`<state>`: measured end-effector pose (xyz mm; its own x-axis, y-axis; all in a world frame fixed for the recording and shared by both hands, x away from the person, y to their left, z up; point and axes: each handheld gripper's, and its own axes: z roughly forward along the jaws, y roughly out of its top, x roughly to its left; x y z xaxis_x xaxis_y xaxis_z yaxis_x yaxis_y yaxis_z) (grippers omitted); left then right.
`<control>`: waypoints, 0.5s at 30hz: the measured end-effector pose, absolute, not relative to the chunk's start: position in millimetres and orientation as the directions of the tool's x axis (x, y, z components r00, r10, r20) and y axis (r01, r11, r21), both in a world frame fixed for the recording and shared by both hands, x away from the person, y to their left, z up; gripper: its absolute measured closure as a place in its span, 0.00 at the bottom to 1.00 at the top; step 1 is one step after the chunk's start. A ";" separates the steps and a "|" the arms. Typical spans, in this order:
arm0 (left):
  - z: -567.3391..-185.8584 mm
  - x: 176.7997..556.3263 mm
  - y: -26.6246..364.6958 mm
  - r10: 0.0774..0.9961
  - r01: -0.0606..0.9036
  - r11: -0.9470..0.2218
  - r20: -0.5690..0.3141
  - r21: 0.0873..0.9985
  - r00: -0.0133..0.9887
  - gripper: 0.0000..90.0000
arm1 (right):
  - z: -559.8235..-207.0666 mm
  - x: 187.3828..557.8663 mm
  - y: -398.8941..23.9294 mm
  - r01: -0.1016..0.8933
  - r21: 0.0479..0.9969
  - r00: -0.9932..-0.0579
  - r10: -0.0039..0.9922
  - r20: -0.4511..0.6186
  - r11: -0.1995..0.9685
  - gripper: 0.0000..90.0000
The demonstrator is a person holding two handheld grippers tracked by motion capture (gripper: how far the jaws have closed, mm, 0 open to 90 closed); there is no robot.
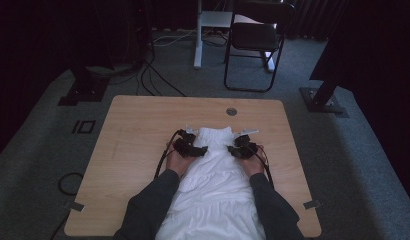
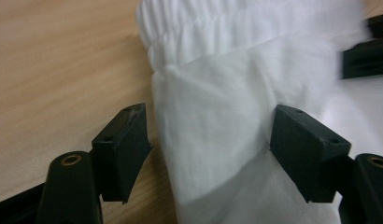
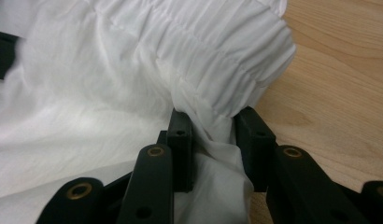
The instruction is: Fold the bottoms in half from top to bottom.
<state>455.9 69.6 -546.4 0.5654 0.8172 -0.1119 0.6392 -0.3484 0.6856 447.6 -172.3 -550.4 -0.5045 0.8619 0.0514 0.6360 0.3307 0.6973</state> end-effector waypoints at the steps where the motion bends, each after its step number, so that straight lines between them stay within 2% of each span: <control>1: -549.1 457.1 67.6 0.818 0.629 -0.355 -0.097 0.692 0.568 0.30 | -550.6 447.6 -172.6 0.637 0.698 -0.502 0.863 0.056 0.326 0.77; 4: -550.4 456.1 64.0 0.815 0.607 -0.382 -0.056 0.697 0.577 0.30 | -550.6 447.3 -172.2 0.637 0.699 -0.499 0.865 0.055 0.324 0.76; 5: -550.7 455.4 63.0 0.807 0.593 -0.401 -0.036 0.698 0.589 0.32 | -550.4 447.4 -171.9 0.639 0.697 -0.502 0.863 0.060 0.324 0.73; 8: -549.9 452.3 60.9 0.780 0.570 -0.428 -0.031 0.701 0.625 0.49 | -549.0 451.2 -172.6 0.651 0.683 -0.520 0.850 0.085 0.330 0.49; 10: -549.9 451.1 59.3 0.776 0.568 -0.426 -0.039 0.704 0.630 0.57 | -550.3 455.4 -173.8 0.651 0.689 -0.494 0.867 0.066 0.319 0.40; 13: -549.4 451.4 59.8 0.777 0.573 -0.423 -0.045 0.702 0.628 0.66 | -552.5 460.0 -172.1 0.646 0.700 -0.484 0.872 0.067 0.304 0.38; 15: -548.7 452.4 61.6 0.784 0.583 -0.416 -0.051 0.698 0.619 0.76 | -552.7 460.5 -167.5 0.633 0.700 -0.497 0.867 0.040 0.330 0.42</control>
<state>452.4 61.6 -548.7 0.6190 0.7837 -0.0506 0.5834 -0.4158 0.6977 460.5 -167.5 -552.7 -0.4966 0.8670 0.0398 0.6330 0.3304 0.7001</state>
